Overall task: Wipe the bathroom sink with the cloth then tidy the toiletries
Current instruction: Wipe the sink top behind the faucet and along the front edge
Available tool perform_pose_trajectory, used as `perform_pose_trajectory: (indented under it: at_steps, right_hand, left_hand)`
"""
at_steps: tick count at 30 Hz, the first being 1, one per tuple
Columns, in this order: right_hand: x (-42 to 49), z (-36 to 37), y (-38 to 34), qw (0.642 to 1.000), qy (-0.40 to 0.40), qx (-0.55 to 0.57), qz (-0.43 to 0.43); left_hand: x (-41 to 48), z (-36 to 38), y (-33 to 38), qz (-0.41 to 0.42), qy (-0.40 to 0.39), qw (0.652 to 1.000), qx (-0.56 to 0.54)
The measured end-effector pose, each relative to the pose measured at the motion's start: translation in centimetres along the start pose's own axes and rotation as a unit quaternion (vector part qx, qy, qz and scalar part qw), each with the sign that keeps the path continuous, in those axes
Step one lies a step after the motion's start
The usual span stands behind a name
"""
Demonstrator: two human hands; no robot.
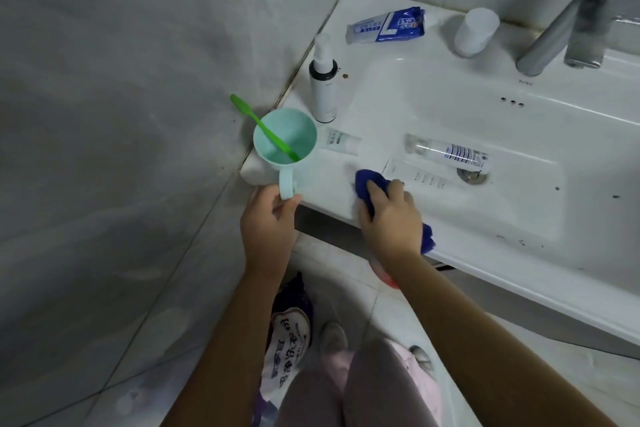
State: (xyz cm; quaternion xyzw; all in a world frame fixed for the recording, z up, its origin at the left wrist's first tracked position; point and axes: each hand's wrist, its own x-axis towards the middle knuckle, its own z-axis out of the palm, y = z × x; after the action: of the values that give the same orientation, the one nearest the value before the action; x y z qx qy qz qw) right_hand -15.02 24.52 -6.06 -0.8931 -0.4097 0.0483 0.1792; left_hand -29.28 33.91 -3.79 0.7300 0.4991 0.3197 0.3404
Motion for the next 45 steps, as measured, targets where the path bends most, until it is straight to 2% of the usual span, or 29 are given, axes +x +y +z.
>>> perform_pose_trajectory:
  at_steps: [3, 8, 13, 20, 28, 31, 33, 35, 37, 39, 42, 43, 45]
  right_hand:
    - [0.2, 0.0, -0.2, 0.998, -0.037, -0.001, -0.046]
    - [-2.7, -3.6, 8.6, 0.998, 0.018, -0.002, 0.064]
    - [-7.3, -7.1, 16.9, 0.990, 0.072, -0.030, 0.117]
    - [-11.0, -10.2, 25.2, 0.980, 0.118, -0.046, 0.150]
    - [-15.6, -14.2, 35.7, 0.974, 0.162, -0.069, 0.142]
    - [-17.7, -16.5, 40.2, 0.959, 0.185, -0.089, 0.198]
    - [-18.7, -18.0, 42.9, 0.959, 0.165, -0.093, 0.212]
    - [-19.0, -18.8, 44.4, 0.970, 0.136, -0.079, 0.187]
    - [-18.7, -19.2, 44.8, 0.969, 0.141, -0.024, 0.202]
    - [-18.5, -19.8, 44.4, 0.936, 0.186, 0.075, 0.288]
    - [-18.4, -20.8, 44.3, 0.855, 0.247, 0.206, 0.408]
    - [-18.3, -21.2, 44.5, 0.839, 0.254, 0.229, 0.423]
    - [-18.2, -21.8, 45.0, 0.831, 0.257, 0.246, 0.428]
  left_hand:
    - [-0.7, 0.1, 0.6, -0.009, -0.020, 1.000, 0.000]
    - [-2.5, 0.4, 2.6, 0.035, -0.039, 0.998, -0.045]
    - [-5.6, 3.4, 6.4, 0.084, -0.105, 0.985, -0.110]
    - [-10.0, 10.9, 12.6, 0.143, -0.223, 0.957, -0.119]
    - [-15.5, 19.4, 20.1, 0.131, -0.340, 0.925, -0.104]
    - [-17.3, 22.1, 22.6, 0.144, -0.341, 0.924, -0.093]
    - [-18.4, 23.9, 24.1, 0.141, -0.348, 0.922, -0.088]
    - [-19.5, 25.9, 25.5, 0.128, -0.358, 0.921, -0.083]
    - [-20.7, 27.9, 26.7, 0.117, -0.370, 0.918, -0.082]
    - [-21.6, 29.7, 27.9, 0.119, -0.380, 0.914, -0.080]
    - [-22.5, 32.2, 29.1, 0.147, -0.378, 0.912, -0.053]
    - [-22.7, 32.9, 29.5, 0.154, -0.373, 0.914, -0.047]
    - [-23.1, 34.5, 30.2, 0.157, -0.371, 0.914, -0.044]
